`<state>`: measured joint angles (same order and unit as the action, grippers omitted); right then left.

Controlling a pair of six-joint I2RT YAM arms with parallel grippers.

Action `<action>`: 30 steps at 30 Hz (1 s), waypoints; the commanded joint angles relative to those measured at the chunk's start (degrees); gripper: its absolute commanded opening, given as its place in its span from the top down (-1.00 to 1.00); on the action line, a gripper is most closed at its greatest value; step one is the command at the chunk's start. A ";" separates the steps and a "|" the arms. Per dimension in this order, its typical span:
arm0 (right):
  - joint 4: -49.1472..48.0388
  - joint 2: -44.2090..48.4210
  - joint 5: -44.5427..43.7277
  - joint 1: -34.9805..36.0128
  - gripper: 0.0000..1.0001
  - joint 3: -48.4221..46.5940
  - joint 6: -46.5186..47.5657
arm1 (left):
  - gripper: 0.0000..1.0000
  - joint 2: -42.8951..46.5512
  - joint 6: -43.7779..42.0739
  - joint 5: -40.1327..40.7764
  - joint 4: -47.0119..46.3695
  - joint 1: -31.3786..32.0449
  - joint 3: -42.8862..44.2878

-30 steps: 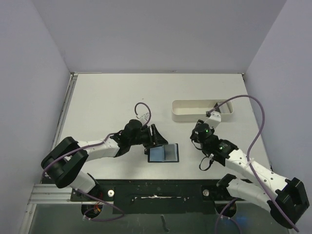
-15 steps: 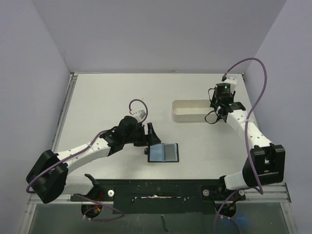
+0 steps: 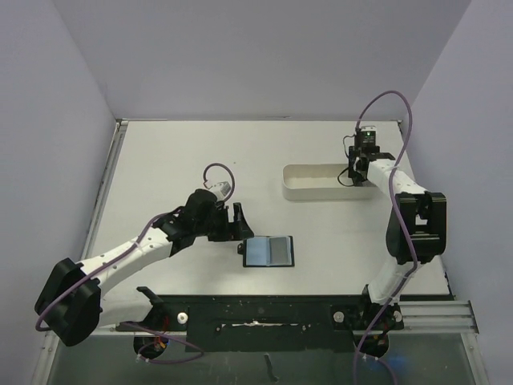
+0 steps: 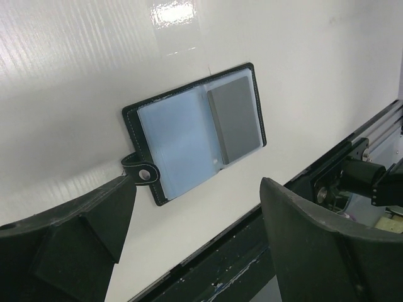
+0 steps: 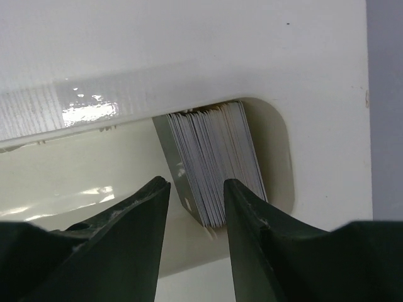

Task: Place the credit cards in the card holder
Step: Pick up the credit card from the storage box.

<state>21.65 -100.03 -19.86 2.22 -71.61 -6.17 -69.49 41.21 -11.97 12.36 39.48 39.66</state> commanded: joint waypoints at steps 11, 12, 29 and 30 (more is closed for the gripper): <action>-0.01 -6.49 -1.83 -0.25 0.13 -6.12 4.91 | -0.63 2.78 -0.12 -3.48 -3.19 -2.05 -1.51; 0.17 -6.76 -2.49 -0.26 0.14 -6.25 4.98 | -0.63 2.81 -0.06 -3.57 -3.33 -2.04 -1.63; 0.59 -5.40 -11.20 2.13 0.66 -7.39 5.51 | -0.63 2.65 0.48 -4.49 -4.83 -2.49 -3.22; 0.66 -5.13 -11.51 2.29 0.68 -7.40 5.58 | -0.63 2.59 0.48 -4.58 -4.95 -2.51 -3.34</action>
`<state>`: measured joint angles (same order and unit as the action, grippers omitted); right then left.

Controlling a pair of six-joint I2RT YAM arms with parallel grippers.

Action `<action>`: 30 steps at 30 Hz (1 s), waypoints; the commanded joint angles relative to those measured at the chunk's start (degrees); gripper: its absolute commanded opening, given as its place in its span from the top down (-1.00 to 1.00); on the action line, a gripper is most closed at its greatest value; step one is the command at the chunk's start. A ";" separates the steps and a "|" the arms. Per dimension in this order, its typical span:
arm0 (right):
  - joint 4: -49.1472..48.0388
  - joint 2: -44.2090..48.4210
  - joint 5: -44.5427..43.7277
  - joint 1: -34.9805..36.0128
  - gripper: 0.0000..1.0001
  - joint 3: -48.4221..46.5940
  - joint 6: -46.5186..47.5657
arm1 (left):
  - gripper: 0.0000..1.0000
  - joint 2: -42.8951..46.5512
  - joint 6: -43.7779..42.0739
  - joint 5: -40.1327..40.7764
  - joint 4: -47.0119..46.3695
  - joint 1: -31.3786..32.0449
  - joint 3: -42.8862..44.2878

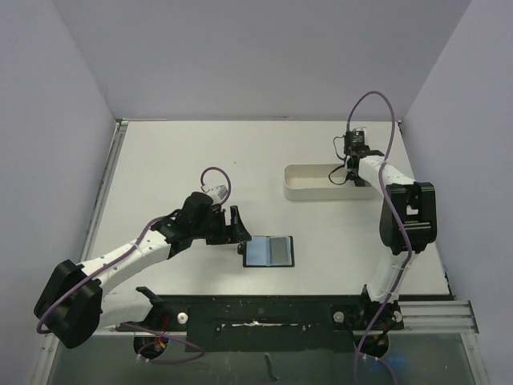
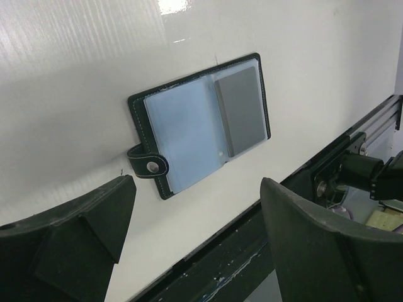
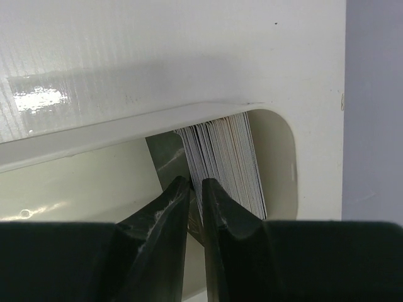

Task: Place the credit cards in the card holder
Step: Pick up the credit card from the storage box.

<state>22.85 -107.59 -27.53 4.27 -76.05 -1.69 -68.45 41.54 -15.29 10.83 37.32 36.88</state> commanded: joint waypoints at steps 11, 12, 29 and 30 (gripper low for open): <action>1.43 6.02 -2.52 1.49 1.00 -4.12 1.47 | -0.62 1.09 0.27 -1.26 -3.89 -0.32 -1.25; 2.10 6.60 -1.62 1.72 1.00 -4.37 1.39 | -0.62 1.14 0.22 -1.17 -3.89 -0.34 -1.36; 12.92 24.35 6.75 15.00 1.00 -4.73 -10.68 | -0.28 -1.66 -0.05 -0.65 -1.85 -0.57 -0.44; 13.05 25.86 7.36 16.15 1.00 -4.12 -11.68 | -0.27 -1.89 -0.14 -0.48 -1.56 -0.56 -0.29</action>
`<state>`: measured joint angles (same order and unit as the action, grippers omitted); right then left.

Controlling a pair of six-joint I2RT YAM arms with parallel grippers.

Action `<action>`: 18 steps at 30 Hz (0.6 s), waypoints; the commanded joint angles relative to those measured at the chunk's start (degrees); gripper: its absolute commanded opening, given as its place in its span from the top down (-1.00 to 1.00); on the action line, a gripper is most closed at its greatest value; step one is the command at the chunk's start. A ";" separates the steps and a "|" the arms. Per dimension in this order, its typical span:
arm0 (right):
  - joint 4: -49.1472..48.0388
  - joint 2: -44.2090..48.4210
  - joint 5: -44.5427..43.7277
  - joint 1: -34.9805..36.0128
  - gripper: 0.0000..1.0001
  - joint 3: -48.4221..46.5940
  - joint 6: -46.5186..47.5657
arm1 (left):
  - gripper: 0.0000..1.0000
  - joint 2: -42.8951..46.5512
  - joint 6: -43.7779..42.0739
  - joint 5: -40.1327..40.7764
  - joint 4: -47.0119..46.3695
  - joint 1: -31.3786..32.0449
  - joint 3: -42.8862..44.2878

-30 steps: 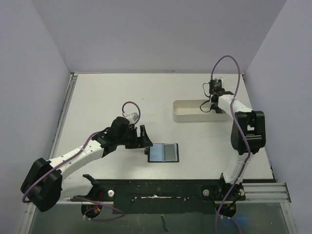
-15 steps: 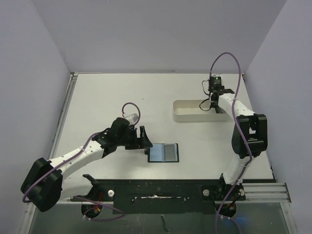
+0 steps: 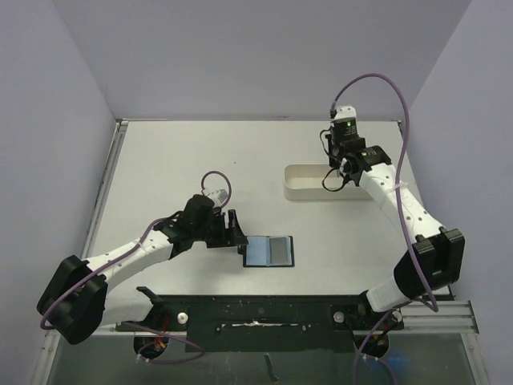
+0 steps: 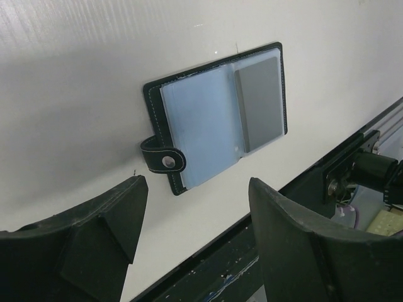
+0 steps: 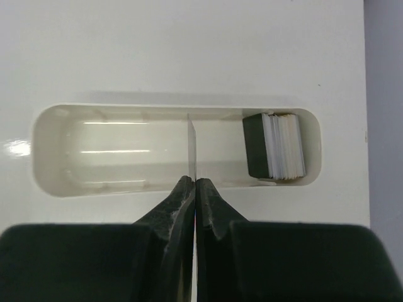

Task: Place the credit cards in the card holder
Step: Pick up the credit card from the storage box.

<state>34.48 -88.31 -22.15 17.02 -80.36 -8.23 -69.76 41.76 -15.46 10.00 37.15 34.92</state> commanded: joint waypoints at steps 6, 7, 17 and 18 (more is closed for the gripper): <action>0.27 14.80 7.07 10.53 1.00 6.88 -11.82 | -0.11 -2.40 -1.01 -0.62 0.46 -0.35 2.13; -0.43 16.34 7.96 11.41 1.00 8.45 -13.05 | -0.10 -2.54 -0.79 -0.62 0.29 -0.35 2.02; -11.14 27.95 13.43 20.60 1.00 26.47 -27.07 | 0.54 -3.71 2.36 -8.14 -10.94 -0.03 -1.87; -12.34 28.60 13.72 21.14 1.00 27.94 -28.36 | 0.59 -4.10 2.36 -8.46 -11.23 -0.05 -1.79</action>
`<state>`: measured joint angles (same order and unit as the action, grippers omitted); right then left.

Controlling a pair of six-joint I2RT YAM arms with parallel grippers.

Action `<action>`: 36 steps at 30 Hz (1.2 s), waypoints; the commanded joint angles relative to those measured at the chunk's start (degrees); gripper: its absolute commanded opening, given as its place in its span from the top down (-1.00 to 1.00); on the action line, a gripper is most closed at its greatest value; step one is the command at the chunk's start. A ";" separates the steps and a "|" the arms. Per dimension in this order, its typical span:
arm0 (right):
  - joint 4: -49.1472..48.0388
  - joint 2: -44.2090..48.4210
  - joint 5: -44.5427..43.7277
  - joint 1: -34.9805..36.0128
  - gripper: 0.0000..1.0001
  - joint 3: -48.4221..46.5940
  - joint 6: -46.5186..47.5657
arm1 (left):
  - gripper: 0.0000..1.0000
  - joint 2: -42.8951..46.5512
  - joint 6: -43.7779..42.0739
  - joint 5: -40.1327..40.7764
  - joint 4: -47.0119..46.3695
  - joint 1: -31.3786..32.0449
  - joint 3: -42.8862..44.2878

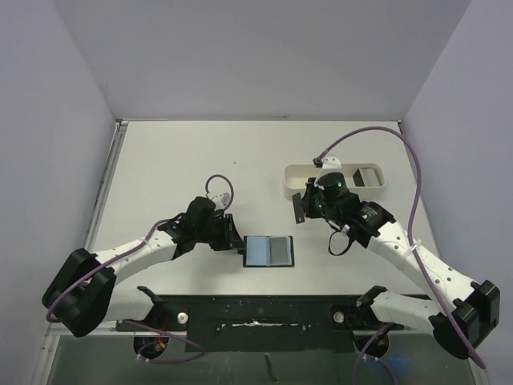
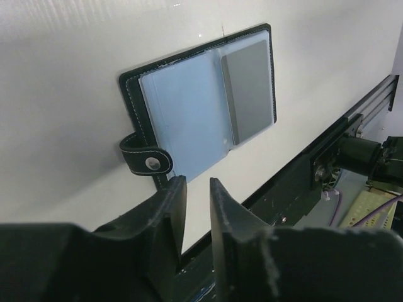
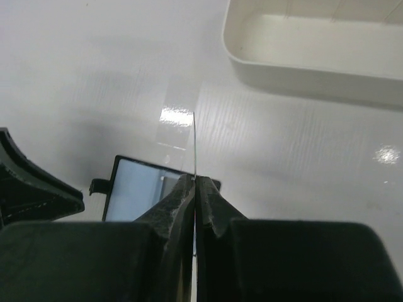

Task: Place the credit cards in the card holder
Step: Pick up the credit card from the storage box, then insert the credit card into the card holder.

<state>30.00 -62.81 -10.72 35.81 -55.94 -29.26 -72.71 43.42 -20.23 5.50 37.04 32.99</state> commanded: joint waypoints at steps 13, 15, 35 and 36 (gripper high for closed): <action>-22.99 3.21 7.34 6.39 1.00 17.09 -17.55 | 1.00 -7.95 1.99 -6.08 -13.21 0.11 0.13; -24.84 2.64 7.80 6.89 1.00 18.52 -18.63 | 1.00 -8.56 0.96 -3.83 -11.80 0.09 0.55; -36.32 -3.33 11.88 8.53 1.00 27.47 -23.91 | 1.00 -12.46 0.18 -0.44 -9.63 0.09 -0.16; -36.52 -3.64 12.02 8.51 1.00 27.59 -23.87 | 1.00 -12.52 0.17 -0.35 -9.58 0.06 -0.27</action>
<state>-0.60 -65.87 0.32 43.97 -28.91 -52.03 -84.68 44.69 -21.39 -3.22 37.04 32.58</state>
